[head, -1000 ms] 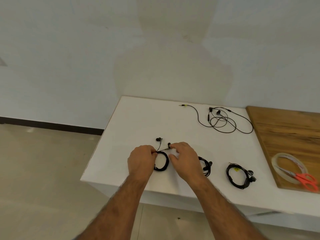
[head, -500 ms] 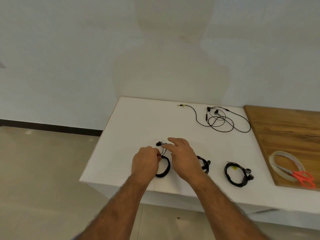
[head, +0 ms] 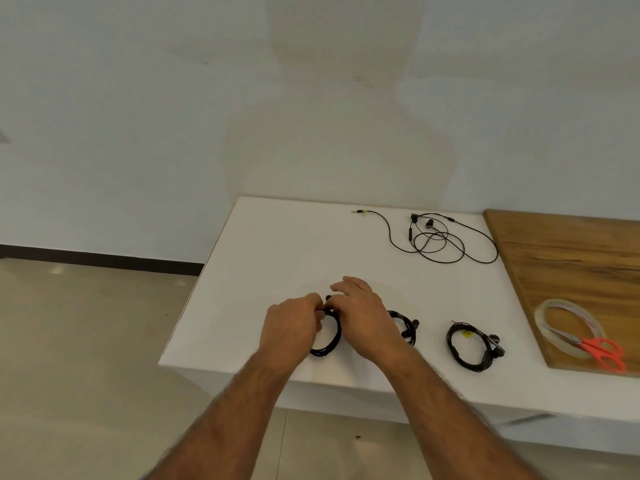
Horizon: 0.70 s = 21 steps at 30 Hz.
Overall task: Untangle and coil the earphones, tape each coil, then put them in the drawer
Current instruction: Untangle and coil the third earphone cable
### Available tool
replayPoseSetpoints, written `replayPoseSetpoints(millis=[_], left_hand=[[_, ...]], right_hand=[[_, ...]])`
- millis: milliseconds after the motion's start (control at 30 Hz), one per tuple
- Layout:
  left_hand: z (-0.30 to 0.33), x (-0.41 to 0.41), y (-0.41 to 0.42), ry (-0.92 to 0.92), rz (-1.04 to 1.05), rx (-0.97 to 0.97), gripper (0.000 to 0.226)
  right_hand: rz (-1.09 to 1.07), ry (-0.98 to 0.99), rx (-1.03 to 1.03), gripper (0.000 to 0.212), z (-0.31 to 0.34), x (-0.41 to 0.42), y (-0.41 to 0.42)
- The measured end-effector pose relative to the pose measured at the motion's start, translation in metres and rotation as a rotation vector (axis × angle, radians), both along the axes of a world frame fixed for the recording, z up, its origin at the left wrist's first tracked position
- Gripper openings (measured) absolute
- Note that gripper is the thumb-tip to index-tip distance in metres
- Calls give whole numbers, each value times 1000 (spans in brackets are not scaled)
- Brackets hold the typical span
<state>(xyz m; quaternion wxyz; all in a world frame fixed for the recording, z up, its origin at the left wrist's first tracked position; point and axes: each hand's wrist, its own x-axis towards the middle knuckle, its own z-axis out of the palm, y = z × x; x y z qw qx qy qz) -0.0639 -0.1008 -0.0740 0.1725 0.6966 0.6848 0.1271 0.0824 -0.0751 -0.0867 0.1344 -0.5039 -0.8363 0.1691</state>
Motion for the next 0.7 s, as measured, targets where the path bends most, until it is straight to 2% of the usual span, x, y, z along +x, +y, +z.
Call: replayPoseSetpoints(millis=[67, 167, 233, 300, 433, 533, 600, 700], left_hand=[[8, -3, 0, -141, 27, -32, 18], [18, -6, -1, -312, 69, 3, 16], [23, -8, -2, -368, 103, 39, 16], [26, -7, -3, -398, 128, 63, 15], [27, -1, -6, -451, 212, 92, 15], [21, 4, -5, -463, 275, 87, 14], [16, 7, -4, -439, 300, 76, 13], [6, 9, -2, -379, 318, 44, 13]], right_hand=[[-26, 149, -64, 27, 6, 1, 2], [-151, 479, -365, 24, 20, 3, 1], [-193, 720, -486, 21, 25, 3, -1], [-219, 844, -566, 18, 30, 3, -2], [-274, 960, -772, 23, 32, 4, -5], [-317, 1030, -838, 29, 31, 5, -4], [-320, 973, -776, 22, 29, 5, -4], [-339, 725, -525, 11, 18, 2, -3]])
